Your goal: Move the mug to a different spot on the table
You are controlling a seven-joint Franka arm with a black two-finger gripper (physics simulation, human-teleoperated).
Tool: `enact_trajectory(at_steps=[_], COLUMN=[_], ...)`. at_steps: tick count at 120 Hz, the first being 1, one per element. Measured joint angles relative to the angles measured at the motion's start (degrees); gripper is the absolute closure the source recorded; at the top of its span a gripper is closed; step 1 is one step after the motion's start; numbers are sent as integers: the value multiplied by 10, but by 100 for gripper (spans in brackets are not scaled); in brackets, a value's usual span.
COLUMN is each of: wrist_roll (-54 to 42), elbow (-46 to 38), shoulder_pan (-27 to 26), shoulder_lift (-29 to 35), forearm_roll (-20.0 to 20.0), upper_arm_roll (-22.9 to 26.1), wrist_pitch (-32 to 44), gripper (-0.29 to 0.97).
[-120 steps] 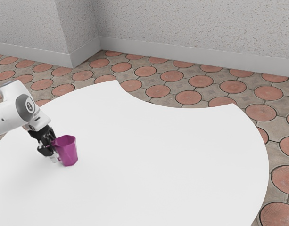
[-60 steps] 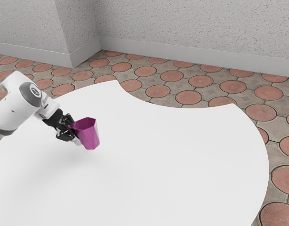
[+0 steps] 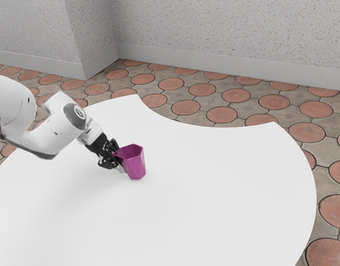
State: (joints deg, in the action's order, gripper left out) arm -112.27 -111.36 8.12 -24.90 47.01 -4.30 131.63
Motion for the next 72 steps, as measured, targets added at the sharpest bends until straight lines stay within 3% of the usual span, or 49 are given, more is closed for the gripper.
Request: enact_trajectory(at_steps=[28,53,72], wrist_roll=[-12,-16,-19], elbow=[3,3,2], shoulder_pan=[1,1,4], shoulder_lift=[-10,-10,2], forearm_roll=[0,-2,6], upper_arm_roll=[4,6,12], wrist_pitch=[-1,-5,-7], gripper=[58,26,12])
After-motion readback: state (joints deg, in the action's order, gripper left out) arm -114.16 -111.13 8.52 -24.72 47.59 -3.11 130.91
